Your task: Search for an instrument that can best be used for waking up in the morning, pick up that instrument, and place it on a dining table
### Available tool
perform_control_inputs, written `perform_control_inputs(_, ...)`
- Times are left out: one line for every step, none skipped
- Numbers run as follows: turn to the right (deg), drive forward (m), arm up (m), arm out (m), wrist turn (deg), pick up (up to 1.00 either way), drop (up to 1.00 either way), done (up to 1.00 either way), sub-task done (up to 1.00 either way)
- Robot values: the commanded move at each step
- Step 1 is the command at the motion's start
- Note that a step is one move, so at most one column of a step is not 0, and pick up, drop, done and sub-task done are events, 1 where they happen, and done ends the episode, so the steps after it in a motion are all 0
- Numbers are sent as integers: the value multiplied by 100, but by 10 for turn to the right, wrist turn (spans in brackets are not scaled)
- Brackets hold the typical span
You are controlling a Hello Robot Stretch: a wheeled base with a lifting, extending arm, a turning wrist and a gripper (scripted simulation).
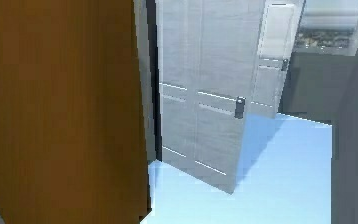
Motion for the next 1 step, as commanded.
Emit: perform_control_inputs(210,0,0,0,0,0,0,0,0)
